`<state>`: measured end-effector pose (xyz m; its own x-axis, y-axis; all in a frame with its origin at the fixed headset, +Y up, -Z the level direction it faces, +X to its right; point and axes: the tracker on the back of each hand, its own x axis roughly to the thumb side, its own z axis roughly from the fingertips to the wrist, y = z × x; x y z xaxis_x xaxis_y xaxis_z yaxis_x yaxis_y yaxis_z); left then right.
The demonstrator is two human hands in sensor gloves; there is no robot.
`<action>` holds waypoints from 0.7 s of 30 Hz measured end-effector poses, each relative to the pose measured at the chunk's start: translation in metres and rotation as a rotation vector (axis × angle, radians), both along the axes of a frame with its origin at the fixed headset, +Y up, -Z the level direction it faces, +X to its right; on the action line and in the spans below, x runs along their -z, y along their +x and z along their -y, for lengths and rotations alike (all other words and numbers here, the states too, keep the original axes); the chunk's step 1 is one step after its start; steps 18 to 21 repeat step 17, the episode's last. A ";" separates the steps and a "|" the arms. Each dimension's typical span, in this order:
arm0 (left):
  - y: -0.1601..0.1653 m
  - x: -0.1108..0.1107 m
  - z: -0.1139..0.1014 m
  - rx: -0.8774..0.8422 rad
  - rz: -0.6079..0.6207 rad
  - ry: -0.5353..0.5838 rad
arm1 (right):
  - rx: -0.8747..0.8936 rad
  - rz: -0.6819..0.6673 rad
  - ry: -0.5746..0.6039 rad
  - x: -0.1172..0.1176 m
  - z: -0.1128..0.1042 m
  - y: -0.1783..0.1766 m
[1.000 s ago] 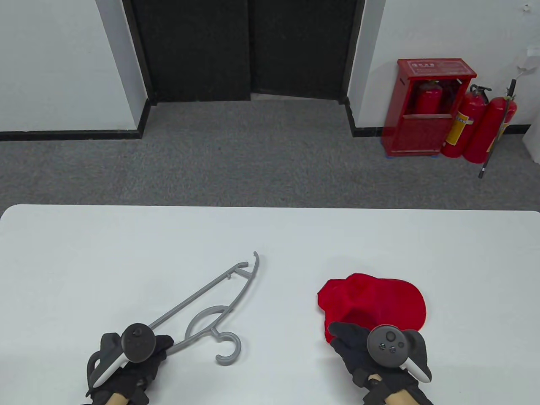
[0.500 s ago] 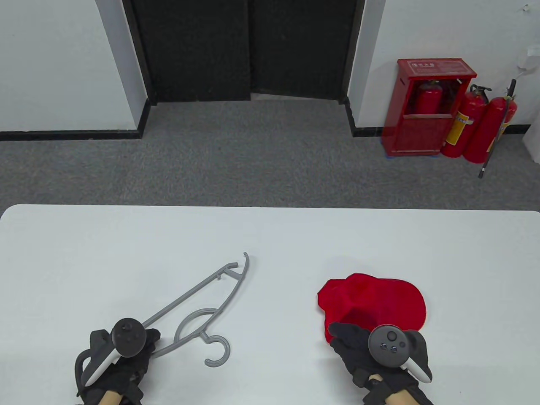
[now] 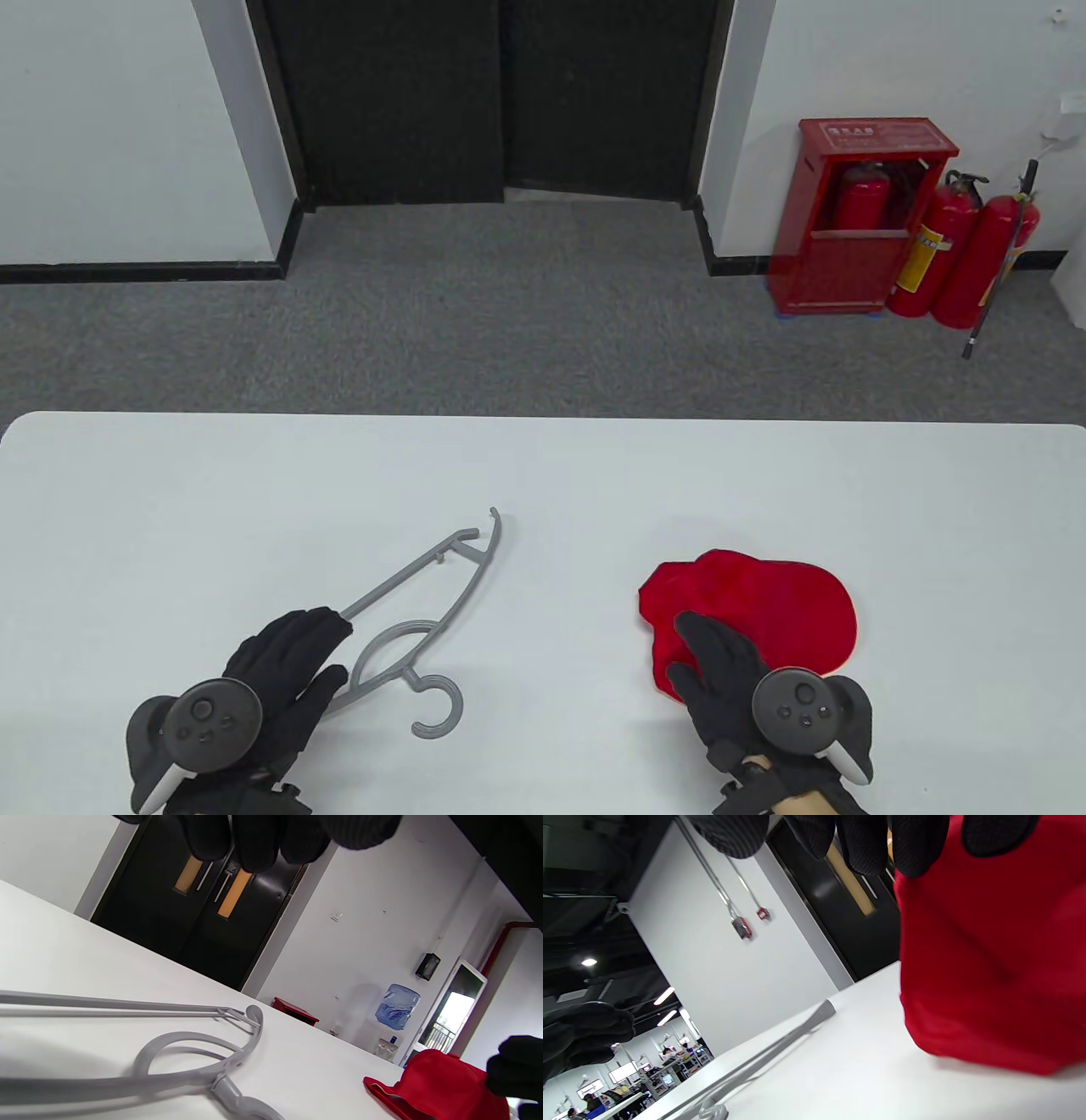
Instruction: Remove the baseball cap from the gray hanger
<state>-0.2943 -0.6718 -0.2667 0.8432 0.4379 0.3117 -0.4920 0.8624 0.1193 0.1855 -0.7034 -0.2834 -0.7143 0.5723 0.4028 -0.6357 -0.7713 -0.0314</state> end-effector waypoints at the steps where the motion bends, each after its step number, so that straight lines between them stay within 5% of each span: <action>1: 0.002 -0.002 -0.001 -0.005 0.012 0.006 | -0.001 -0.008 0.020 -0.001 -0.001 -0.002; 21: 0.014 -0.001 0.002 0.016 0.080 -0.062 | 0.000 -0.043 0.040 -0.004 -0.001 -0.007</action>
